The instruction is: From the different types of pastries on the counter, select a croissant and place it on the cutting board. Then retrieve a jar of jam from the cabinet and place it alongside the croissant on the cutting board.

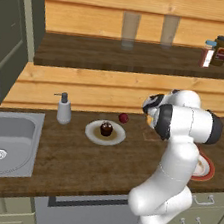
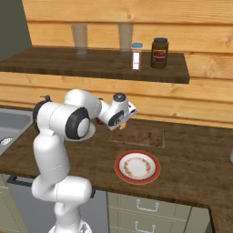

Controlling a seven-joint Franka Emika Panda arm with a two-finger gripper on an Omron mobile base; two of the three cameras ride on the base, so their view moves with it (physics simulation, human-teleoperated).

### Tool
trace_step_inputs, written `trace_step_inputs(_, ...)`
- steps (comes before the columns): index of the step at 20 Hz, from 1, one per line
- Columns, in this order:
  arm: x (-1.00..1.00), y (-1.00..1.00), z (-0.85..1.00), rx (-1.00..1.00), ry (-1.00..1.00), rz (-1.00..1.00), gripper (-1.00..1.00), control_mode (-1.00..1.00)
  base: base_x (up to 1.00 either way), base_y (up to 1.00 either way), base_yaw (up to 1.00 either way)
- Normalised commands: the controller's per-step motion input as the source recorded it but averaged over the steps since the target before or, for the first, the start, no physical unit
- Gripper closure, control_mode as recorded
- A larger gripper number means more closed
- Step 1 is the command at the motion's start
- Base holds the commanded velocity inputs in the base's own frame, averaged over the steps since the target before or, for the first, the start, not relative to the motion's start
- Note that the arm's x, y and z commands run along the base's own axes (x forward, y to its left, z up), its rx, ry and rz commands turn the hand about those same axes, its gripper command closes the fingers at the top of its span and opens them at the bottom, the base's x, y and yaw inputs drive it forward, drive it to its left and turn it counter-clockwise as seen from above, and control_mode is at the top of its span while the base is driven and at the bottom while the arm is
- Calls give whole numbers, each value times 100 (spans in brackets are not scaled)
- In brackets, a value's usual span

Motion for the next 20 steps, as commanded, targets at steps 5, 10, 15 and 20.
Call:
trace_step_inputs(5, 11, -18, -15, 0, -1, 5, 100, -100, 0, 0, 0)
trace_step_inputs(10, 0, 0, -15, 0, 5, 0, 100, -100, 0, 0, 0)
trace_step_inputs(15, 16, 0, -2, 0, 7, 0, 100, -100, 0, 0, 0)
trace_step_inputs(20, 36, 0, -2, 0, 11, 0, 100, -100, 0, 0, 0)
